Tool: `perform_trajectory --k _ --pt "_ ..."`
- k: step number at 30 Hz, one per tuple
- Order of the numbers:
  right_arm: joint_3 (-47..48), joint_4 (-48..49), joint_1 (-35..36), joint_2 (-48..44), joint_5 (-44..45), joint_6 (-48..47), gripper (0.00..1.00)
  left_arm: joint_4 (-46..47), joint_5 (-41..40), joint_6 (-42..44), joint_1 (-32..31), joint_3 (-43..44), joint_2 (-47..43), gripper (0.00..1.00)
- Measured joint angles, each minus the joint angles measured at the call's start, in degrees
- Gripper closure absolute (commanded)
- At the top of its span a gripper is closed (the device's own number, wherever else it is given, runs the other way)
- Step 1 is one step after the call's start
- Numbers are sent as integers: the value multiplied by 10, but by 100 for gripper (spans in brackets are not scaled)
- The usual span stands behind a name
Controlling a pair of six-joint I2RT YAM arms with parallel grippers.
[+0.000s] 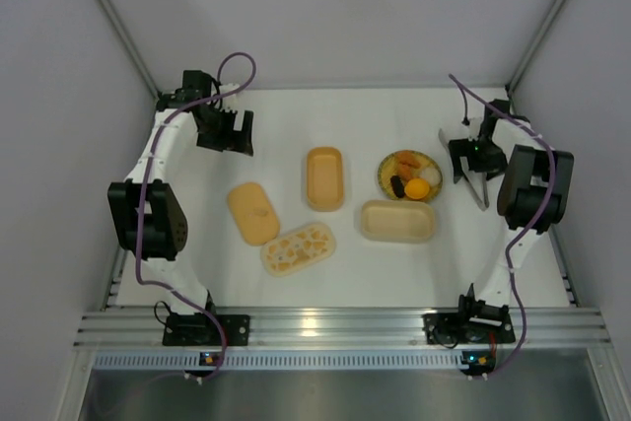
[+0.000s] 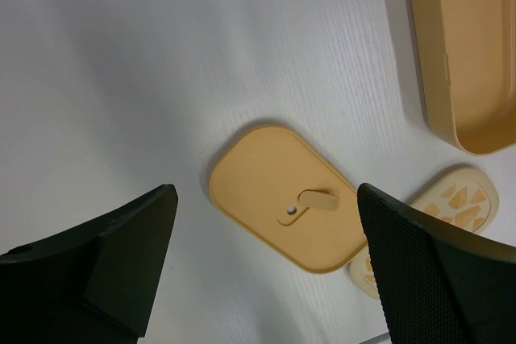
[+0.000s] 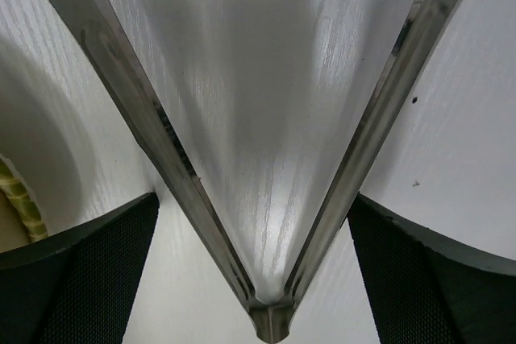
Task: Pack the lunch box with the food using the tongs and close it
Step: Pick up the clamp at the center of the board.
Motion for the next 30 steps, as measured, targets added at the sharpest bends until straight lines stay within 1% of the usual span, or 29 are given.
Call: perform_trajectory --k 7,13,14,18,20,24,30 --pt "7 21 1 6 -5 10 7 -6 -5 4 0 3 4 2" --pt "15 35 1 11 -10 14 19 -7 -9 6 0 3 4 2" --pt "15 37 1 11 -11 14 27 -7 -10 6 0 3 5 2" --pt "15 48 1 12 -16 13 43 -7 -10 6 0 3 5 2" --pt "15 50 1 12 -18 10 48 -7 -10 6 0 3 6 2" --pt "15 50 0 10 -29 1 53 -7 -9 7 0 4 12 2" --pt "14 18 -13 -11 -94 -7 57 -6 -8 7 0 5 14 2"
